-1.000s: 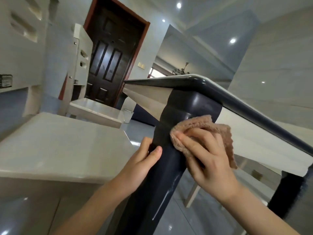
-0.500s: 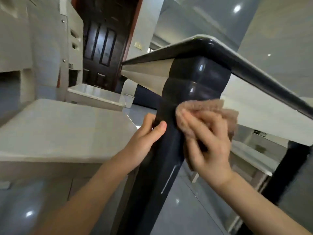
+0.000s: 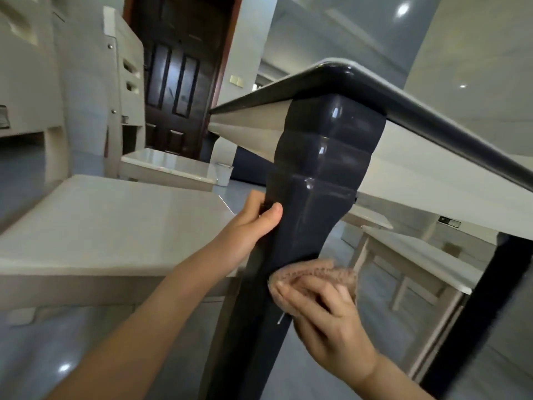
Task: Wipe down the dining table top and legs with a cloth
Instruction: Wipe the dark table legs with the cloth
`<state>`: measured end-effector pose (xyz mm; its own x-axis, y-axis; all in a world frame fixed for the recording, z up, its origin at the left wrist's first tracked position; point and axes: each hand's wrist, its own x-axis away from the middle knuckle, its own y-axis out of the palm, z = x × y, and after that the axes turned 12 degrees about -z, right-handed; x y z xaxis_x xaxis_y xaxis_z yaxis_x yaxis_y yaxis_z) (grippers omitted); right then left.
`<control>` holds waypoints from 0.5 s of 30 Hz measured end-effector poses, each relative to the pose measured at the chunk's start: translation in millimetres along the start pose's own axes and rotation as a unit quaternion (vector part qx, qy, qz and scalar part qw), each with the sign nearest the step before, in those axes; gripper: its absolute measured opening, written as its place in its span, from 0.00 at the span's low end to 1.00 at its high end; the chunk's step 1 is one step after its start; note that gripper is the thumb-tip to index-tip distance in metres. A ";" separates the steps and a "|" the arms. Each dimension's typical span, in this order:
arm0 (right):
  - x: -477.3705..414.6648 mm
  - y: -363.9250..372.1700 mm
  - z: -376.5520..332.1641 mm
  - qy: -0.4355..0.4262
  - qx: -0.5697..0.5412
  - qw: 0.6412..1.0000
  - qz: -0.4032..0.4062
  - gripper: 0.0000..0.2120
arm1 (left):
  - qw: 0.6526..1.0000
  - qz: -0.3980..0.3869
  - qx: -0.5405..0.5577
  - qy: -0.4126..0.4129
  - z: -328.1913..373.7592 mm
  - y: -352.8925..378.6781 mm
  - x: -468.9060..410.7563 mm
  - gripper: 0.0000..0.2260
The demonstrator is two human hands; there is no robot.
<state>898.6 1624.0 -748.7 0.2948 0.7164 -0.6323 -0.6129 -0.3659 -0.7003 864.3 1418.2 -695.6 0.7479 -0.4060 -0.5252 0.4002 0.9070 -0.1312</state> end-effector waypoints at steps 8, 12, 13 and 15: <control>-59.1 -28.9 19.3 0.080 -0.054 0.970 0.222 0.17 | 0.998 0.044 -0.027 0.036 -12.7 9.5 4.5 0.15; 11.7 47.1 -19.0 0.045 -0.068 0.987 0.140 0.16 | 0.994 0.061 -0.067 0.055 -11.6 11.1 4.7 0.17; 22.6 54.5 -21.8 0.026 -0.087 0.988 0.122 0.16 | 0.994 0.056 -0.081 0.051 -11.7 11.5 5.6 0.19; 20.8 41.2 -17.9 -0.017 -0.074 0.994 0.073 0.16 | 0.993 0.051 -0.092 0.045 -12.9 12.5 7.4 0.21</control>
<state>892.5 1613.1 -796.6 0.1849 0.6678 -0.7210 -0.5315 -0.5491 -0.6449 868.0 1428.0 -712.0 0.7257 -0.3074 -0.6156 0.2153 0.9512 -0.2212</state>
